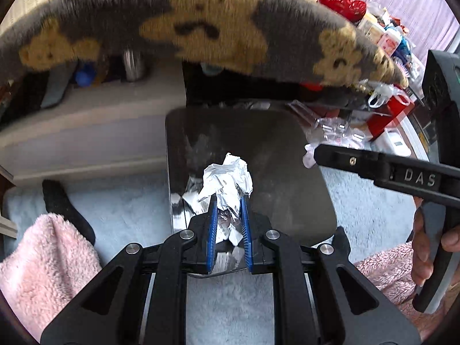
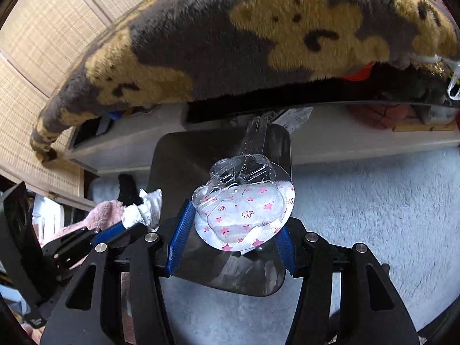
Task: Collect trash
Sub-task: 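Lower the foil and paper plate into the bin with both grippers, then open both grippers over the bin to release the trash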
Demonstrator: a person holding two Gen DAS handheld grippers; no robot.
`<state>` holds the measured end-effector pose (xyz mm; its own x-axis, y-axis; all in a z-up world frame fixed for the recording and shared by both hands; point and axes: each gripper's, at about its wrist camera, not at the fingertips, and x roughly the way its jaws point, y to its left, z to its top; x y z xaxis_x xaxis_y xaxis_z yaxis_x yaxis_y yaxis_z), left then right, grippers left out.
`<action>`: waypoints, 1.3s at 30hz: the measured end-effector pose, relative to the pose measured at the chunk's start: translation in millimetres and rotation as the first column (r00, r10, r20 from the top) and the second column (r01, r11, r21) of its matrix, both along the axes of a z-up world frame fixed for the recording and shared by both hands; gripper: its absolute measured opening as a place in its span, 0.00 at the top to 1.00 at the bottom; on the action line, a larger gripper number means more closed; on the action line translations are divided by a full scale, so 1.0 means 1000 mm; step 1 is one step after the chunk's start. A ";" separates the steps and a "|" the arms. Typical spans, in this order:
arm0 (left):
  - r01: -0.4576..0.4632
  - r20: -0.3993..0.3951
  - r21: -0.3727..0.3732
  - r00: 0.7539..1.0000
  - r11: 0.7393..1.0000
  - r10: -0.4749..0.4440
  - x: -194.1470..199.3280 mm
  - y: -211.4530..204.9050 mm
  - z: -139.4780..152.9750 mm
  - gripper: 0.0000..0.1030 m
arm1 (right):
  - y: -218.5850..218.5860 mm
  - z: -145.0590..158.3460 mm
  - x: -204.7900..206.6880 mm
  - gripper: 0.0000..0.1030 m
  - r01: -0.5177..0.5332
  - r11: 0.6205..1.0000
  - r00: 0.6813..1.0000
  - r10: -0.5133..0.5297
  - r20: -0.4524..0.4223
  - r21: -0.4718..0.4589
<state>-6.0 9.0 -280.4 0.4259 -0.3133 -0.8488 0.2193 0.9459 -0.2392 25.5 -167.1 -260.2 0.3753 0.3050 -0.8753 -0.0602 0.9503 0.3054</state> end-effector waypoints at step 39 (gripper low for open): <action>-0.099 0.168 0.044 0.982 0.994 0.090 0.059 0.019 0.105 0.08 | -0.069 0.117 0.054 0.03 0.233 0.970 0.935 -0.206 0.287 -0.064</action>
<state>53.1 28.0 -175.1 0.5873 -0.2226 -0.7781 0.1608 0.9744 -0.1574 80.0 -236.0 -143.3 0.6545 0.1076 -0.7484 0.0845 0.9732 0.2139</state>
